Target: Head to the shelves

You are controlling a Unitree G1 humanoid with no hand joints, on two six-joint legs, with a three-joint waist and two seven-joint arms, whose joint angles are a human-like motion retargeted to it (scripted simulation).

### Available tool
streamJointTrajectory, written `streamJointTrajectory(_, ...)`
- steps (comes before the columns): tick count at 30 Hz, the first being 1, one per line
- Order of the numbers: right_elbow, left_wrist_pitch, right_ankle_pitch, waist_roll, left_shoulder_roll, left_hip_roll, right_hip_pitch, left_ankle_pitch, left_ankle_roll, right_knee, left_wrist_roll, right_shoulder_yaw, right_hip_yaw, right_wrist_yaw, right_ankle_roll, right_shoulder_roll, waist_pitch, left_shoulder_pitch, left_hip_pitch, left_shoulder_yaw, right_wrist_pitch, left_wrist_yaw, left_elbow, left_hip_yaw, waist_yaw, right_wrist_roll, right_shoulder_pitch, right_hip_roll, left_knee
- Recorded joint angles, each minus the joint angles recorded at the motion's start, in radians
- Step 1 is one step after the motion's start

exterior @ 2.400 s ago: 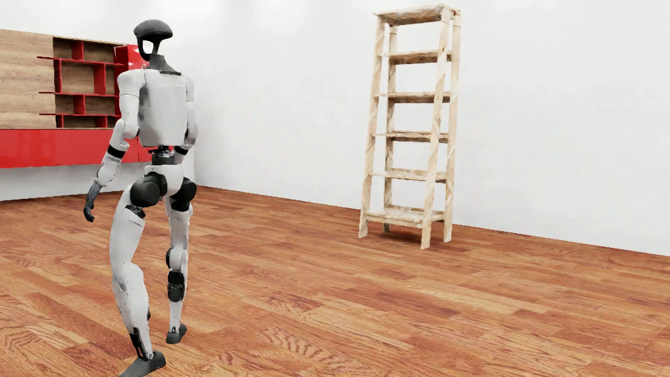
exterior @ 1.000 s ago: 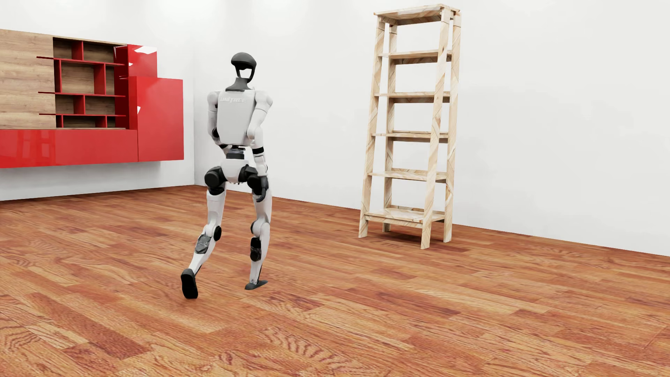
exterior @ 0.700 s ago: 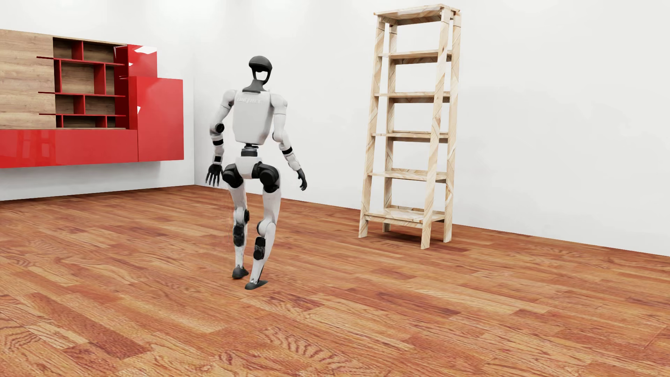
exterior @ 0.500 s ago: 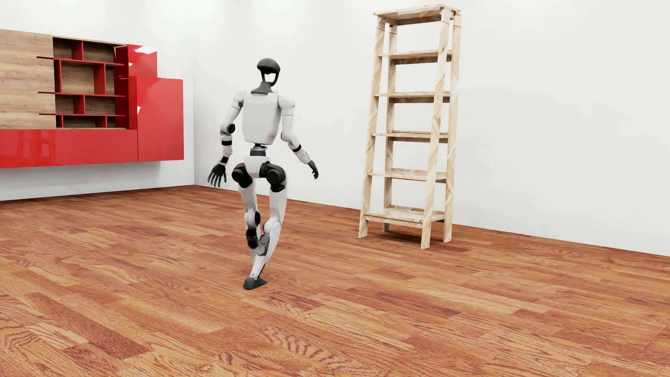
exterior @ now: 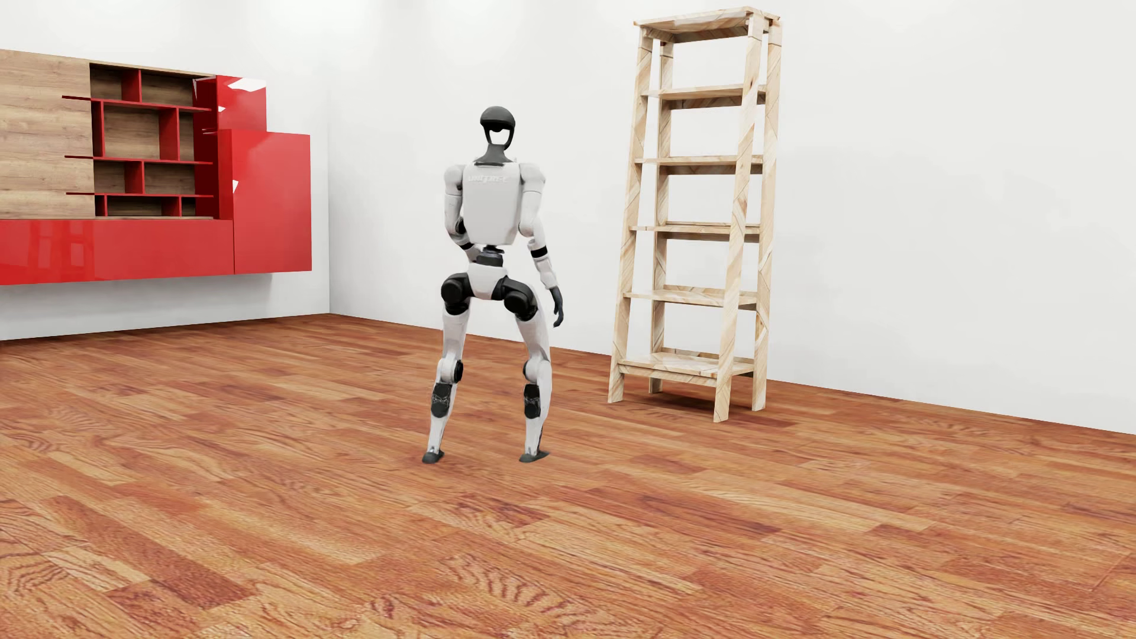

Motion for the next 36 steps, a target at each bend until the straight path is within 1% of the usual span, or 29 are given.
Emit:
streamJointTrajectory(1,0.014,-0.001,-0.001,0.0,0.002,0.028,0.017,0.0,-0.017,0.006,-0.008,0.023,-0.038,0.006,-0.029,0.01,0.003,0.005,-0.008,0.022,0.006,0.015,-0.023,-0.017,-0.008,-0.017,0.003,0.015,0.029)
streamJointTrajectory(2,0.03,0.008,-0.005,0.004,-0.003,0.058,0.035,0.012,-0.027,0.002,-0.018,0.06,-0.073,0.037,-0.046,0.01,0.007,0.018,-0.029,0.051,0.009,0.038,-0.042,-0.031,-0.015,-0.047,-0.005,0.031,0.071)
streamJointTrajectory(3,0.027,0.009,-0.008,0.012,-0.01,0.087,0.062,0.042,-0.034,-0.018,-0.031,0.103,-0.112,0.075,-0.052,0.006,0.012,0.028,-0.065,0.066,-0.007,0.05,-0.051,-0.055,-0.022,-0.077,-0.015,0.05,0.133)
streamJointTrajectory(4,0.012,0.007,-0.012,0.023,-0.009,0.114,0.091,0.085,-0.052,-0.04,-0.033,0.138,-0.154,0.101,-0.056,-0.001,0.018,0.031,-0.113,0.056,-0.026,0.043,-0.045,-0.083,-0.028,-0.101,-0.023,0.069,0.206)
streamJointTrajectory(5,-0.013,0.01,-0.016,0.037,0.0,0.14,0.118,0.135,-0.084,-0.06,-0.021,0.157,-0.192,0.105,-0.06,-0.01,0.024,0.031,-0.16,0.024,-0.042,0.015,-0.025,-0.097,-0.032,-0.113,-0.033,0.084,0.282)
streamJointTrajectory(6,-0.045,0.006,-0.022,0.053,0.012,0.17,0.143,0.17,-0.119,-0.078,0.004,0.164,-0.221,0.082,-0.064,-0.022,0.029,0.031,-0.201,-0.019,-0.054,-0.035,0.002,-0.088,-0.034,-0.117,-0.045,0.099,0.351)
streamJointTrajectory(7,-0.073,0.007,-0.024,0.068,0.027,0.206,0.164,0.179,-0.126,-0.096,0.023,0.163,-0.236,0.044,-0.068,-0.036,0.033,0.036,-0.237,-0.047,-0.067,-0.087,0.033,-0.063,-0.034,-0.111,-0.066,0.115,0.413)
streamJointTrajectory(8,-0.096,0.027,-0.023,0.084,0.038,0.236,0.185,0.169,-0.104,-0.121,0.023,0.154,-0.245,0.009,-0.072,-0.047,0.036,0.052,-0.267,-0.049,-0.079,-0.122,0.066,-0.036,-0.031,-0.094,-0.095,0.134,0.463)
streamJointTrajectory(9,-0.118,0.056,-0.018,0.098,0.046,0.255,0.208,0.156,-0.072,-0.154,0.011,0.141,-0.249,-0.01,-0.076,-0.056,0.037,0.074,-0.293,-0.033,-0.089,-0.123,0.096,-0.018,-0.027,-0.073,-0.125,0.156,0.503)
streamJointTrajectory(11,-0.174,0.113,-0.003,0.127,0.066,0.269,0.255,0.135,-0.037,-0.23,-0.009,0.099,-0.252,-0.057,-0.078,-0.051,0.035,0.137,-0.336,0.01,-0.079,-0.024,0.139,0.002,-0.015,-0.015,-0.193,0.202,0.542)
streamJointTrajectory(12,-0.201,0.13,0.004,0.14,0.08,0.253,0.274,0.121,-0.014,-0.264,-0.024,0.078,-0.25,-0.079,-0.077,-0.054,0.032,0.169,-0.35,0.026,-0.111,0.017,0.16,0.001,-0.009,0.012,-0.199,0.22,0.537)
streamJointTrajectory(13,-0.225,0.138,0.009,0.152,0.093,0.223,0.285,0.114,-0.02,-0.288,-0.055,0.066,-0.238,-0.099,-0.072,-0.054,0.027,0.21,-0.354,0.051,-0.138,0.02,0.168,-0.009,-0.002,0.035,-0.212,0.234,0.507)
streamJointTrajectory(15,-0.251,0.142,0.012,0.172,0.112,0.145,0.289,0.117,-0.06,-0.317,-0.118,0.085,-0.205,-0.114,-0.059,-0.051,0.015,0.299,-0.334,0.099,-0.177,-0.033,0.149,-0.06,0.009,0.048,-0.24,0.258,0.351)
streamJointTrajectory(16,-0.257,0.129,0.02,0.179,0.123,0.115,0.291,0.157,0.001,-0.34,-0.144,0.094,-0.183,-0.109,-0.053,-0.05,0.008,0.352,-0.297,0.12,-0.186,-0.067,0.13,-0.068,0.014,0.046,-0.25,0.265,0.22)
streamJointTrajectory(17,-0.253,0.126,0.023,0.186,0.126,0.131,0.286,0.123,0.058,-0.345,-0.163,0.106,-0.161,-0.099,-0.046,-0.044,0.002,0.401,-0.25,0.142,-0.188,-0.08,0.116,-0.011,0.015,0.042,-0.259,0.273,0.138)
streamJointTrajectory(18,-0.239,0.135,0.027,0.191,0.115,0.145,0.284,0.096,0.078,-0.35,-0.17,0.122,-0.138,-0.092,-0.039,-0.04,-0.003,0.433,-0.209,0.151,-0.182,-0.078,0.114,0.037,0.017,0.034,-0.267,0.28,0.076)
streamJointTrajectory(20,-0.206,0.162,0.033,0.189,0.09,0.139,0.282,0.111,0.084,-0.357,-0.137,0.121,-0.098,-0.087,-0.024,-0.022,-0.01,0.443,-0.153,0.112,-0.156,-0.092,0.154,0.089,0.021,0.03,-0.256,0.275,-0.013)
streamJointTrajectory(21,-0.187,0.17,0.026,0.183,0.082,0.13,0.274,0.114,0.086,-0.346,-0.113,0.105,-0.09,-0.093,-0.017,-0.006,-0.011,0.424,-0.149,0.078,-0.139,-0.13,0.178,0.1,0.02,0.032,-0.238,0.263,-0.025)
streamJointTrajectory(23,-0.148,0.167,-0.01,0.168,0.074,0.099,0.256,0.107,0.092,-0.307,-0.072,0.072,-0.079,-0.07,0.0,0.022,-0.009,0.373,-0.147,0.029,-0.116,-0.205,0.181,0.113,0.015,0.032,-0.194,0.228,-0.031)
streamJointTrajectory(24,-0.123,0.163,-0.036,0.161,0.062,0.08,0.229,0.098,0.102,-0.251,-0.066,0.069,-0.068,-0.052,0.01,0.023,-0.005,0.344,-0.146,0.026,-0.11,-0.201,0.163,0.123,0.013,0.019,-0.177,0.201,-0.027)
streamJointTrajectory(25,-0.098,0.145,-0.048,0.153,0.055,0.061,0.186,0.086,0.112,-0.162,-0.067,0.07,-0.052,-0.032,0.02,0.012,0.001,0.32,-0.145,0.039,-0.102,-0.161,0.14,0.132,0.013,-0.004,-0.157,0.172,-0.018)
streamJointTrajectory(26,-0.073,0.134,-0.039,0.143,0.042,0.048,0.133,0.072,0.119,-0.054,-0.066,0.07,-0.027,-0.028,0.037,0.013,0.007,0.299,-0.144,0.054,-0.08,-0.105,0.118,0.144,0.014,-0.022,-0.152,0.147,-0.001)
streamJointTrajectory(27,-0.05,0.126,-0.011,0.133,0.031,0.042,0.08,0.061,0.123,0.045,-0.064,0.06,0.009,-0.04,0.066,0.015,0.012,0.281,-0.139,0.066,-0.068,-0.053,0.095,0.16,0.016,-0.027,-0.149,0.133,0.012)
streamJointTrajectory(28,-0.032,0.11,0.011,0.123,0.023,0.037,0.04,0.052,0.125,0.12,-0.063,0.046,0.049,-0.043,0.122,0.012,0.015,0.259,-0.134,0.07,-0.053,-0.017,0.078,0.175,0.018,-0.026,-0.142,0.127,0.021)
streamJointTrajectory(29,-0.02,0.093,-0.003,0.114,0.024,0.033,0.016,0.051,0.126,0.154,-0.055,0.033,0.08,-0.042,0.148,0.013,0.015,0.233,-0.127,0.06,-0.042,-0.004,0.065,0.185,0.018,-0.021,-0.139,0.12,0.022)
streamJointTrajectory(31,-0.02,0.063,-0.039,0.097,0.041,0.025,0.041,0.062,0.127,0.065,-0.045,0.005,0.07,-0.03,0.093,0.023,0.01,0.168,-0.103,0.027,-0.044,-0.023,0.054,0.186,0.016,0.008,-0.131,0.09,-0.008)
streamJointTrajectory(33,-0.032,0.056,0.033,0.085,0.065,0.022,0.131,0.084,0.124,-0.164,-0.026,0.025,0.013,-0.019,0.087,0.024,-0.002,0.101,-0.072,-0.018,-0.055,-0.059,0.061,0.171,0.009,-0.009,-0.121,0.077,-0.062)
streamJointTrajectory(34,-0.036,0.054,0.025,0.08,0.074,0.021,0.167,0.087,0.122,-0.22,-0.022,0.038,-0.006,-0.016,0.05,0.022,-0.007,0.074,-0.065,-0.033,-0.056,-0.07,0.062,0.164,0.007,-0.02,-0.122,0.082,-0.069)
streamJointTrajectory(36,-0.034,0.068,0.055,0.074,0.086,0.033,0.223,0.095,0.115,-0.316,-0.033,0.07,-0.024,-0.008,0.043,0.023,-0.016,0.059,-0.047,-0.016,-0.056,-0.041,0.049,0.161,0.006,-0.038,-0.139,0.102,-0.087)
